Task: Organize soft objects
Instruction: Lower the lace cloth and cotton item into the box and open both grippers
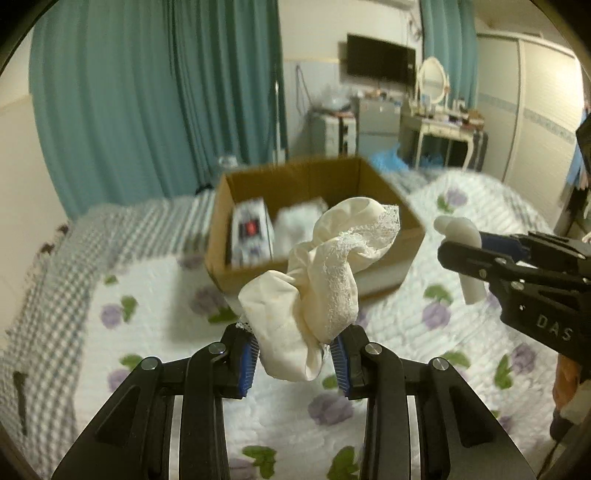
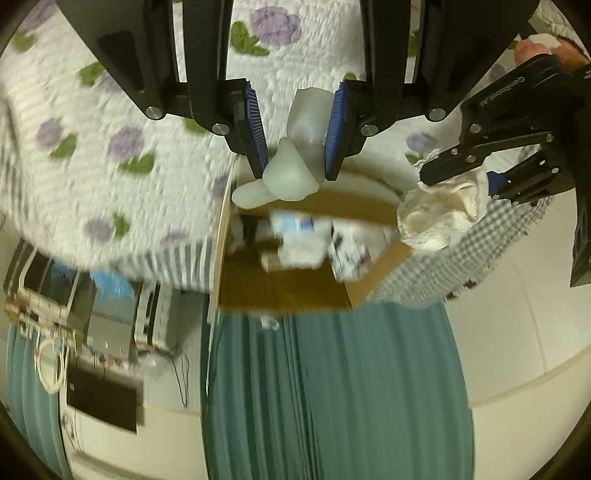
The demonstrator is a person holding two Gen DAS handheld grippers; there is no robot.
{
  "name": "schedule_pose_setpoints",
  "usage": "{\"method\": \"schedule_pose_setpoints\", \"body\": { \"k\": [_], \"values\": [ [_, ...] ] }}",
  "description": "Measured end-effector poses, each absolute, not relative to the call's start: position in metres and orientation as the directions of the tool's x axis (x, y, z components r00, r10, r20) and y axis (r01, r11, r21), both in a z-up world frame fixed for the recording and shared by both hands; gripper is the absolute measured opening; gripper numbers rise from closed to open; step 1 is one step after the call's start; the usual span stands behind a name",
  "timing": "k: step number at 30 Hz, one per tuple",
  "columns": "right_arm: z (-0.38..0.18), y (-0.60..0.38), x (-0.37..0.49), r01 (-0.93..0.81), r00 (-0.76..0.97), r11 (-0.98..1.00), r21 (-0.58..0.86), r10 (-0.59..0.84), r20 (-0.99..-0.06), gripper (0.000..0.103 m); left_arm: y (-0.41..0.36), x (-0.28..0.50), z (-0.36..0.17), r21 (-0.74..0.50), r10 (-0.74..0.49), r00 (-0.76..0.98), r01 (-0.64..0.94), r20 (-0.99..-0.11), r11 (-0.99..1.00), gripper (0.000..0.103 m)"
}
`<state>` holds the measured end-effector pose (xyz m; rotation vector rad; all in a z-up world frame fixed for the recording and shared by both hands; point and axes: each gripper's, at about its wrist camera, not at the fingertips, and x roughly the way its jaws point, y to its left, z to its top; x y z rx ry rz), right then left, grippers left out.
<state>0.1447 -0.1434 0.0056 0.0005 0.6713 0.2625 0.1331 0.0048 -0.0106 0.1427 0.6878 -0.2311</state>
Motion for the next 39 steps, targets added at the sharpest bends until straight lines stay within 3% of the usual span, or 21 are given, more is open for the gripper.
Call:
{"method": "schedule_pose_setpoints", "body": {
  "k": [11,22,26,27,28,29,30,31,32,39],
  "values": [
    [0.090,-0.149,0.189,-0.307,0.795,0.947,0.093,0.309,-0.522,0.031,-0.004,0.173,0.057,0.059,-0.177,0.781,0.264,-0.599,0.963,0.033],
    [0.030,-0.142,0.302,-0.317,0.741,0.943,0.104,0.315,-0.594,0.031,-0.022,0.268,0.008,0.094,-0.157,0.738,0.286,-0.656,0.954,0.033],
    [0.000,-0.146,0.329,-0.314,0.724,0.941,0.130,0.326,-0.608,0.033,-0.027,0.288,-0.017,0.130,-0.150,0.738,0.308,-0.658,0.943,0.041],
    [-0.006,-0.147,0.335,-0.312,0.723,0.942,0.127,0.322,-0.611,0.033,-0.027,0.293,-0.021,0.140,-0.140,0.737,0.305,-0.662,0.942,0.050],
    [-0.010,-0.148,0.339,-0.307,0.725,0.944,0.119,0.313,-0.614,0.034,-0.028,0.296,-0.025,0.136,-0.137,0.733,0.300,-0.667,0.944,0.067],
    [-0.014,-0.149,0.342,-0.301,0.728,0.947,0.111,0.303,-0.615,0.034,-0.027,0.299,-0.028,0.126,-0.137,0.730,0.294,-0.670,0.947,0.075],
    [-0.015,-0.149,0.344,-0.296,0.731,0.950,0.104,0.295,-0.616,0.040,-0.025,0.302,-0.030,0.114,-0.139,0.736,0.283,-0.663,0.952,0.075],
    [-0.016,-0.150,0.345,-0.286,0.738,0.953,0.097,0.284,-0.612,0.056,-0.024,0.302,-0.029,0.109,-0.141,0.743,0.278,-0.655,0.954,0.075],
    [-0.015,-0.150,0.345,-0.275,0.745,0.956,0.099,0.277,-0.607,0.062,-0.024,0.301,-0.027,0.101,-0.150,0.747,0.279,-0.647,0.955,0.076],
    [0.021,-0.159,0.325,-0.247,0.783,0.964,0.103,0.261,-0.565,0.064,-0.025,0.278,0.001,0.147,-0.120,0.776,0.264,-0.619,0.953,0.076]
  ]
}}
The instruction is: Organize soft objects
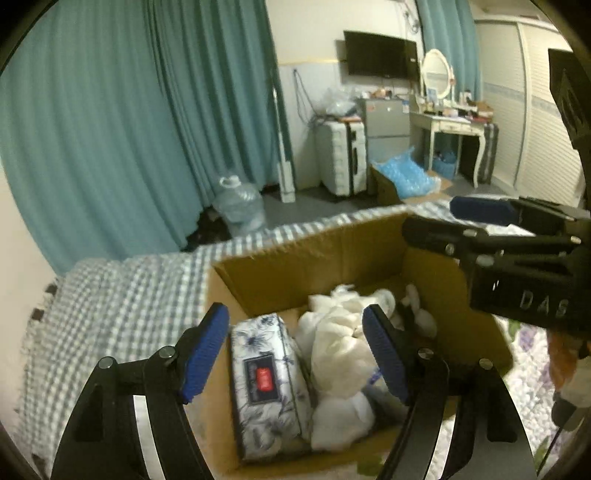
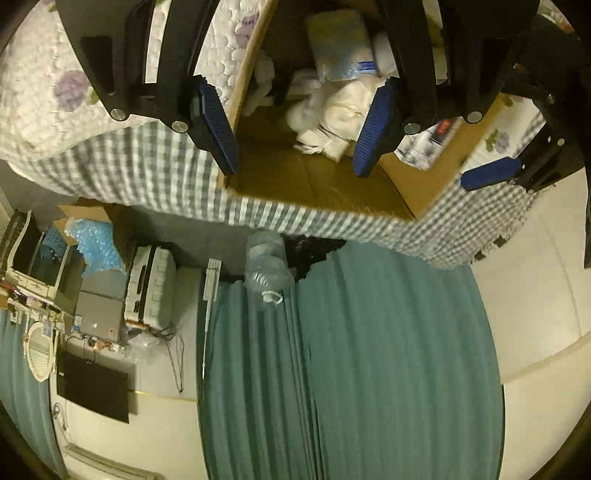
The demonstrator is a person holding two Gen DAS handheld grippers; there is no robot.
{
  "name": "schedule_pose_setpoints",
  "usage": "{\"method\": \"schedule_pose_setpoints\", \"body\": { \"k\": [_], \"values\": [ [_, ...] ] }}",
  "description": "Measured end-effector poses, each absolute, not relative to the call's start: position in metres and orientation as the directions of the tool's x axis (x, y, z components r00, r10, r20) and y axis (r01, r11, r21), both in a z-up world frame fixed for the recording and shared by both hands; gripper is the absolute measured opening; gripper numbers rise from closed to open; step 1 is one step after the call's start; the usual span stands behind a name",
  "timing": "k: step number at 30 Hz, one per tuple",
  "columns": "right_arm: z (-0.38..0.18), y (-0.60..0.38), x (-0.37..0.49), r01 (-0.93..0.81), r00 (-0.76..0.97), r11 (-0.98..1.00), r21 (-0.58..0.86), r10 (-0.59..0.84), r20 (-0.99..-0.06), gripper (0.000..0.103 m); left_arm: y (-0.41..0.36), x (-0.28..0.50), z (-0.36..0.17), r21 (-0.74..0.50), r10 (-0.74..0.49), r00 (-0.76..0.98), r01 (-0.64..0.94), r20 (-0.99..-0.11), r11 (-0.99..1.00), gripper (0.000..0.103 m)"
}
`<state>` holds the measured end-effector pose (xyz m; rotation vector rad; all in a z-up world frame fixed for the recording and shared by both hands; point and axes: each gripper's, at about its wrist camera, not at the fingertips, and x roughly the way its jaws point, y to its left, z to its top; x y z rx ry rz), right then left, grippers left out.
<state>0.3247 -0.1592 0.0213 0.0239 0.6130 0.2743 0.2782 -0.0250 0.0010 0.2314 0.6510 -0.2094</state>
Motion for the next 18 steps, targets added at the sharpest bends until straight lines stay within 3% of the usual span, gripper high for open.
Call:
{"method": "schedule_pose_setpoints", "body": {
  "k": [5,9,10,15,18],
  "values": [
    [0.089,-0.161,0.280,-0.240,0.835,0.968,0.071,0.243,-0.493,0.064,-0.016,0.240,0.056,0.168,-0.113,0.834,0.239,-0.540,0.956,0.076],
    [0.157,-0.163,0.231,-0.230,0.884,0.973,0.028,0.221,-0.413,0.065,-0.006,0.186,0.116,0.185,-0.110,0.899,0.205,-0.425,0.961,0.080],
    [0.177,-0.163,0.214,-0.228,0.896,0.973,0.018,0.217,-0.386,0.068,-0.004,0.173,0.129,0.186,-0.110,0.912,0.197,-0.396,0.963,0.090],
    [0.237,-0.162,0.139,-0.215,0.939,0.977,-0.011,0.203,-0.279,0.100,0.017,0.096,0.191,0.148,-0.113,0.969,0.147,-0.220,0.978,0.093],
    [0.259,-0.158,0.097,-0.198,0.955,0.980,-0.027,0.187,-0.232,0.102,0.028,0.055,0.215,0.140,-0.123,0.982,0.143,-0.143,0.980,0.094]
  ]
}}
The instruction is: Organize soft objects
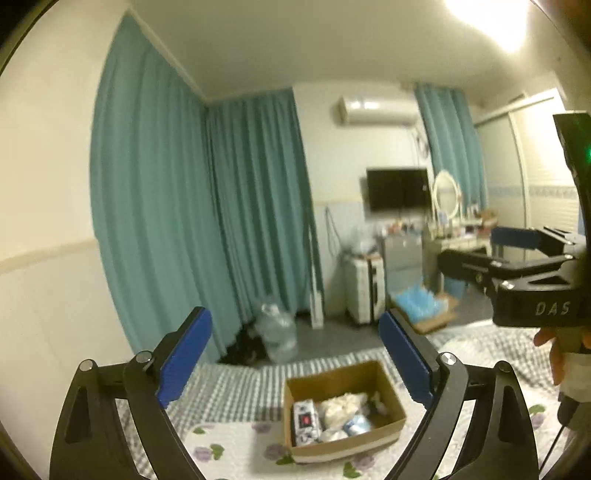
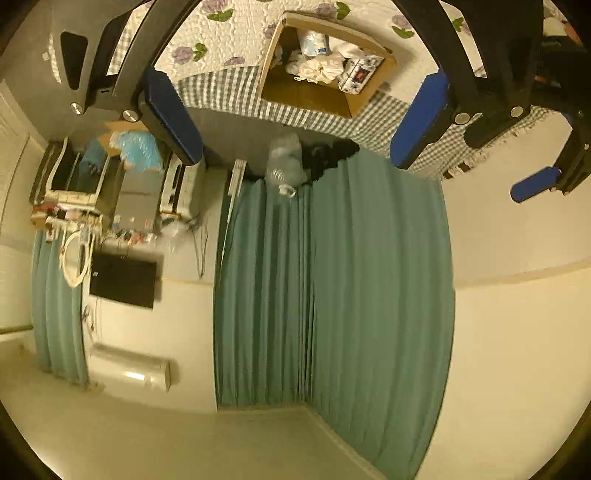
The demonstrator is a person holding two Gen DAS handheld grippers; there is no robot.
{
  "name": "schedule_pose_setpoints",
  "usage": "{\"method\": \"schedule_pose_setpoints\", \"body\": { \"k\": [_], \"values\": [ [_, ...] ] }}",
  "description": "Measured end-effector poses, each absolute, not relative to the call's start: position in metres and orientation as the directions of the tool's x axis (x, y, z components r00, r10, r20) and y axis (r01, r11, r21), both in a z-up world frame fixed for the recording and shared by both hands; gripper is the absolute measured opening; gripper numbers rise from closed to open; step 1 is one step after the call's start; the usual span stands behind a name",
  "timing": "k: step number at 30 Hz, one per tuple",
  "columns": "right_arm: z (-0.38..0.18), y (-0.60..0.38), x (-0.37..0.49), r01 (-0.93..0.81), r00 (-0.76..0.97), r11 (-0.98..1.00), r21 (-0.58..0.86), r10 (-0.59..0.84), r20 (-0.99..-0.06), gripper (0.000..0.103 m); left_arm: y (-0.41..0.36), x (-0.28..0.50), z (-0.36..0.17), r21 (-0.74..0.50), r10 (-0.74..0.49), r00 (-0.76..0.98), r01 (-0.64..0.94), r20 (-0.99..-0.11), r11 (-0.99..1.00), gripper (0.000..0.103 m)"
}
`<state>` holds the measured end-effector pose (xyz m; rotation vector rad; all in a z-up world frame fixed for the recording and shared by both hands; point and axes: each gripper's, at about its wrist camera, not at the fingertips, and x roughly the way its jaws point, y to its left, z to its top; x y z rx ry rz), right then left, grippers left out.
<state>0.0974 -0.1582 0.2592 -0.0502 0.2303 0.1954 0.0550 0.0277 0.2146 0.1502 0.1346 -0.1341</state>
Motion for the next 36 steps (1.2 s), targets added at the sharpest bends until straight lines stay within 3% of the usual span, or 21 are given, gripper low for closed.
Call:
{"method": "schedule_pose_setpoints", "body": {
  "k": [5,10,16,21,25,36],
  "values": [
    [0.265,-0.153,0.044,-0.160,0.964,0.985,-0.067,0.141,-0.224,0.103,0.041,0.014,0.220,0.129,-0.120,0.990,0.128,-0.071,0.983,0.094],
    [0.227,-0.154,0.020,-0.169,0.962,0.985,-0.042,0.155,-0.223,0.103,0.043,0.000,0.194,0.123,-0.073,0.995,0.081,-0.067,0.989,0.094],
    [0.145,-0.158,0.039,-0.141,0.963,0.990,0.020,0.141,-0.228,0.103,0.049,0.020,0.134,0.096,-0.068,0.991,0.079,-0.114,0.992,0.094],
    [0.083,-0.161,0.070,-0.116,0.959,0.993,0.034,0.121,-0.256,0.103,0.045,0.057,0.073,0.103,-0.031,0.977,0.054,-0.213,0.993,0.094],
    [0.036,-0.163,0.096,-0.104,0.936,0.993,0.057,0.117,-0.331,0.103,0.037,0.083,0.046,0.127,-0.010,0.961,0.046,-0.275,0.991,0.094],
    [0.016,-0.165,0.112,-0.109,0.917,0.990,0.086,0.133,-0.377,0.103,0.038,0.083,0.023,0.109,-0.024,0.948,0.061,-0.318,0.992,0.094]
  ]
}}
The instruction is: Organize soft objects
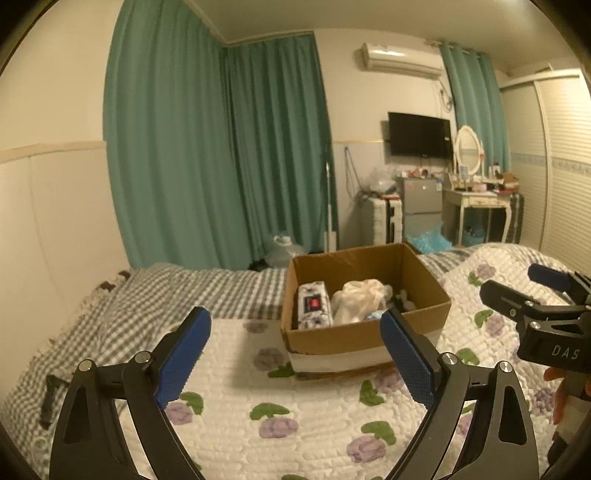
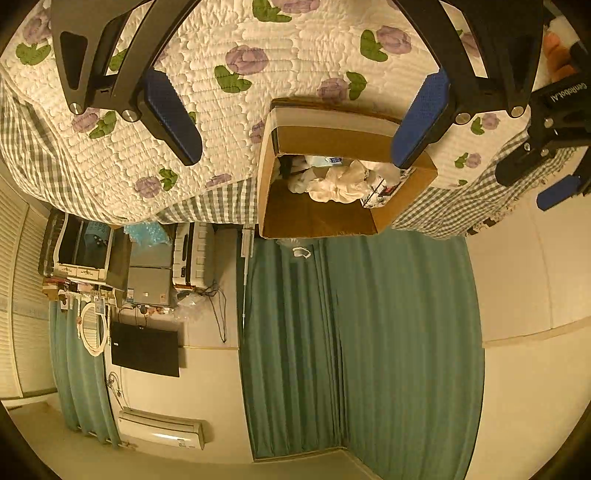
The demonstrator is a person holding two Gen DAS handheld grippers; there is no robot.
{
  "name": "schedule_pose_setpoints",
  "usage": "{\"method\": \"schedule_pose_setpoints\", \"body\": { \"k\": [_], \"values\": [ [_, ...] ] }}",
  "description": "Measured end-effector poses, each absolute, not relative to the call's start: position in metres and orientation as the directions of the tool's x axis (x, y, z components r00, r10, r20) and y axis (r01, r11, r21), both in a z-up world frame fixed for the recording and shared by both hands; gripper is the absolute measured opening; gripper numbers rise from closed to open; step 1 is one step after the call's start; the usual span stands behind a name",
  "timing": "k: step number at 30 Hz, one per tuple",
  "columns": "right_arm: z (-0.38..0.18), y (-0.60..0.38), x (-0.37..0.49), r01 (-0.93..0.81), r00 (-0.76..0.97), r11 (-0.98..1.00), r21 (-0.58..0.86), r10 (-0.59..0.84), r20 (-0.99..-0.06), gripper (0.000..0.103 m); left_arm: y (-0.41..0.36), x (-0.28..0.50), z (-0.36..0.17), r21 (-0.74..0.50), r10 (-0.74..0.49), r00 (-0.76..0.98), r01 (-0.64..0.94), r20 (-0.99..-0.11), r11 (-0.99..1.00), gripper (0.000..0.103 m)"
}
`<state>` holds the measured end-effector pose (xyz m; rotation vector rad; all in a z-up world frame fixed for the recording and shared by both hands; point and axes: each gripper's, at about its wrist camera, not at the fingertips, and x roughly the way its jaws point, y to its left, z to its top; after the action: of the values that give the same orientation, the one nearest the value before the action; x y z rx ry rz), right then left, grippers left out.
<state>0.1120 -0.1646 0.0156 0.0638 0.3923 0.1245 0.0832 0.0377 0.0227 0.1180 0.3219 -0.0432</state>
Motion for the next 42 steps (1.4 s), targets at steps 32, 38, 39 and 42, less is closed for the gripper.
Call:
{"method": "schedule_pose_setpoints", "body": {
  "k": [32,38,39,42],
  "values": [
    [0.0206,-0.1597,0.1053,-0.119,0.920,0.989,0.086,0.142,-0.364,0.103,0.0415,0.0862,0.0182,0.085,-0.035,0.940,0.068,-0.341,0.994,0.094],
    [0.0201,-0.1593,0.1055,-0.119,0.920,0.989,0.086,0.143,-0.365,0.103,0.0413,0.0859,0.0175,0.079,-0.038,0.940,0.069,-0.339,0.995,0.094],
    [0.0199,-0.1589,0.1054,-0.120,0.920,0.989,0.085,0.143,-0.366,0.103,0.0413,0.0857,0.0172,0.078,-0.040,0.940,0.071,-0.340,0.994,0.094],
    [0.0194,-0.1585,0.1055,-0.120,0.920,0.989,0.086,0.143,-0.366,0.103,0.0415,0.0854,0.0160,0.078,-0.038,0.939,0.069,-0.341,0.995,0.094]
  ]
}}
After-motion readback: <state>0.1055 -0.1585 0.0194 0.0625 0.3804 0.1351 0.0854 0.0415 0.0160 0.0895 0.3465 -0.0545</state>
